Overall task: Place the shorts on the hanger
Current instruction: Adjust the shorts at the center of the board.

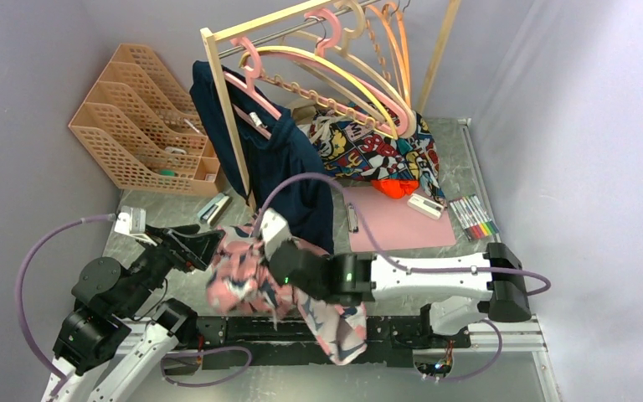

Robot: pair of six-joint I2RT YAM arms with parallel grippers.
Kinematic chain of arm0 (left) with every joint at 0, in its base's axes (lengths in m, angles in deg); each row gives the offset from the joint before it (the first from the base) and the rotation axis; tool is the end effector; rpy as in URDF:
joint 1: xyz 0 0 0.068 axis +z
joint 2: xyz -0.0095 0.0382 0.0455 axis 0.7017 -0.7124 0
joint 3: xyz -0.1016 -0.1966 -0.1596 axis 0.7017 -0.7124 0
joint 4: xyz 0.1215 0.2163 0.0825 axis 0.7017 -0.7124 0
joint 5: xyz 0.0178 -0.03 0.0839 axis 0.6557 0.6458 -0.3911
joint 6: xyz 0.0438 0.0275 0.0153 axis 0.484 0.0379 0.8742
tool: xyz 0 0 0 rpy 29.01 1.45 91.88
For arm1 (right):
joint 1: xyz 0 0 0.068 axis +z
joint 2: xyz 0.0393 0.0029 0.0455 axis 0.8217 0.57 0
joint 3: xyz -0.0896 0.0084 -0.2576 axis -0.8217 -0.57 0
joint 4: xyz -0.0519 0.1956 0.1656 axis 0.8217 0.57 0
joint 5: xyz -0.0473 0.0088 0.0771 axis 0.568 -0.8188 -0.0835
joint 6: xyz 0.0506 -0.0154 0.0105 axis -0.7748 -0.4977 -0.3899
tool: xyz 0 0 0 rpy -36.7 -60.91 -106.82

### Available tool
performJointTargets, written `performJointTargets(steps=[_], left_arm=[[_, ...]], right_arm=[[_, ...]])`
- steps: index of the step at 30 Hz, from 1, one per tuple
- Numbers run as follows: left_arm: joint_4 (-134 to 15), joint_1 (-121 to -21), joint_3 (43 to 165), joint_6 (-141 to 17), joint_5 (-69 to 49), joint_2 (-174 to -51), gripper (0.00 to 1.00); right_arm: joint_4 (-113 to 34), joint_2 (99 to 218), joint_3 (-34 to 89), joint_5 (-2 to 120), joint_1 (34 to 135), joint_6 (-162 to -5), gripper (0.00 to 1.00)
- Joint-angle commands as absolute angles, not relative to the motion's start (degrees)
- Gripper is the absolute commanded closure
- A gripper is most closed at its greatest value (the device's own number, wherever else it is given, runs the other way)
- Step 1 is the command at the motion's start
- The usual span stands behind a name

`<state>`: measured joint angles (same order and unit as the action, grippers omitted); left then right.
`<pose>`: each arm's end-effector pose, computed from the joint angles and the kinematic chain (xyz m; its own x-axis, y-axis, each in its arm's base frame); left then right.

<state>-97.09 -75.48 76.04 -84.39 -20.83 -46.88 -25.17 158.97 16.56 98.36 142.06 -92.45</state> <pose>0.0328 -0.0177 0.3443 -0.2751 -0.4815 -0.8321 0.3865 0.7371 -0.5543 0.0363 0.3205 0.3043 -0.2515 -0.3782 -0.8909 -0.7891 0.6131 -0.0375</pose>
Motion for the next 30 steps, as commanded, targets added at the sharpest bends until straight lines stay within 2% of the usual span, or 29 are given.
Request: performJointTargets(steps=[1,4,5,6,8,11,17,22,30], left_arm=[[-96.5,-75.7,76.8,-84.3,-21.1,-46.4,0.09],[-98.1,-75.7,77.3,-83.8,-21.0,-46.3,0.08],[-98.6,-75.7,77.3,-83.7,-21.1,-46.2,0.08],[-99.0,-75.7,77.2,-83.7,-21.1,-45.9,0.08],[-99.2,-75.6,76.5,-83.7,-21.1,-45.1,0.08],[-99.0,-75.6,74.9,-84.6,-21.1,-44.3,0.08],[-99.9,-75.7,74.0,-87.2,-25.7,-43.2,0.09],[-102.9,-75.7,77.1,-87.8,-32.5,-42.1,0.09],[-109.6,-75.7,84.0,-87.5,-39.6,-42.4,0.09]], right_arm=[[-25.9,157.6,18.2,99.9,135.2,-97.6,1.00],[-23.3,157.3,16.9,99.5,134.4,-99.8,0.67],[-23.3,156.5,16.1,98.6,134.4,-99.6,0.51],[-24.1,155.1,14.8,97.3,134.5,-98.6,0.43],[-26.3,151.8,11.7,93.9,134.9,-95.8,0.33],[-25.6,148.2,10.1,88.4,135.1,-91.7,0.30],[-24.4,148.1,12.6,82.8,140.6,-84.3,0.34],[-27.7,156.1,17.0,80.1,145.2,-80.4,0.37],[-36.3,173.3,22.9,77.8,145.3,-78.0,0.38]])
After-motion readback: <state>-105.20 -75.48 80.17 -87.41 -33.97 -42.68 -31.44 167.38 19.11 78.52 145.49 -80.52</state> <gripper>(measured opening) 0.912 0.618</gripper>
